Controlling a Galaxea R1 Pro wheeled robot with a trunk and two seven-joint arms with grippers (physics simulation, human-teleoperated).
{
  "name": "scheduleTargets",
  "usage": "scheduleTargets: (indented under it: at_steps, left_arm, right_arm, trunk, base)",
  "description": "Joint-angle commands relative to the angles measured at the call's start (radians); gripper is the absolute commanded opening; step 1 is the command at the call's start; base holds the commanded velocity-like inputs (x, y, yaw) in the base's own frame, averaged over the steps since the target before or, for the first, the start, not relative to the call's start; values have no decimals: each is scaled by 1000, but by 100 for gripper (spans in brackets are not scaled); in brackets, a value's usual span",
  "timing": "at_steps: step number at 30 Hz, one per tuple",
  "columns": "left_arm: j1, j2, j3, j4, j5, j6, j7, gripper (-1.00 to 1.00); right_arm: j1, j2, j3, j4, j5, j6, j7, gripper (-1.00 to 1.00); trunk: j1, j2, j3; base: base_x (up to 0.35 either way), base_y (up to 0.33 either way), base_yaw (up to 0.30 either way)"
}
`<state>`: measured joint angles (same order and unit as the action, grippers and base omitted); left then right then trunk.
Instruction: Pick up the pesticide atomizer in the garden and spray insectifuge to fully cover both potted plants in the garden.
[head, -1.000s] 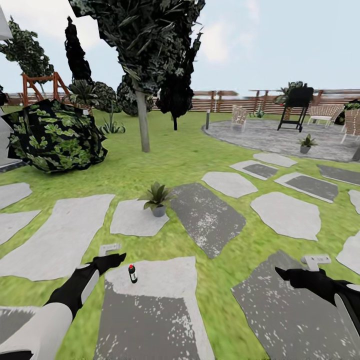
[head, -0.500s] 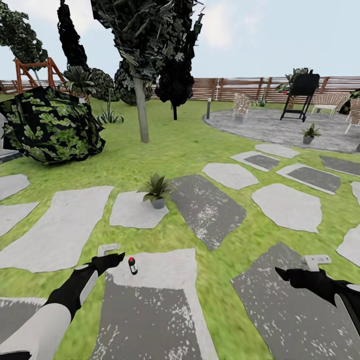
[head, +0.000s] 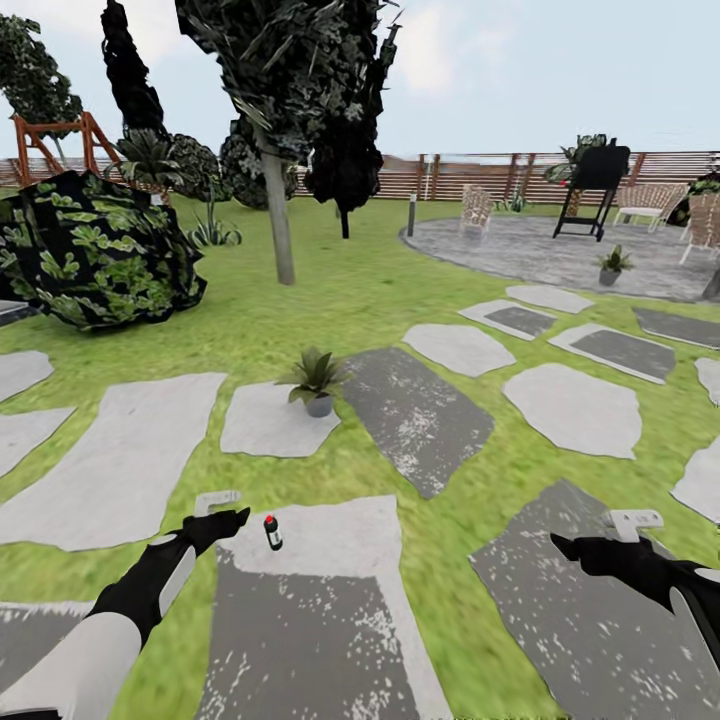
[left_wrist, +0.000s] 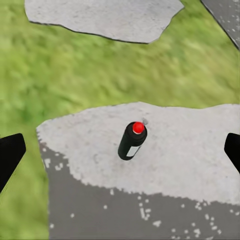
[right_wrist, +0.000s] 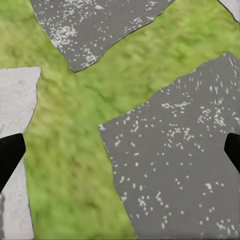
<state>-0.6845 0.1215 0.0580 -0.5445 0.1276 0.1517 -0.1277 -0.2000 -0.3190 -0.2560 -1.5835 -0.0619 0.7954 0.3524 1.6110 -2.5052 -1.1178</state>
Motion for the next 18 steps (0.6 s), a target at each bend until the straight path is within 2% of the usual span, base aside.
scheduleTargets:
  at_steps: [1,13,18]
  left_arm:
    - [0,0,3,-2,10,8,-5,100]
    - [0,-2,3,-2,10,7,-6,100]
    - [0,-2,2,-2,9,6,-6,100]
  right_arm:
    - [-1,0,-1,-1,-6,7,0,100]
    - [-2,0,-3,-1,-7,7,-1,100]
    - [-2,0,-4,-2,-7,7,-1,100]
  trunk:
    - [0,0,-1]
    - [0,0,-1]
    - [0,0,-1]
  base:
    - [0,286,-207]
    - [0,291,-252]
    - [0,126,-270]
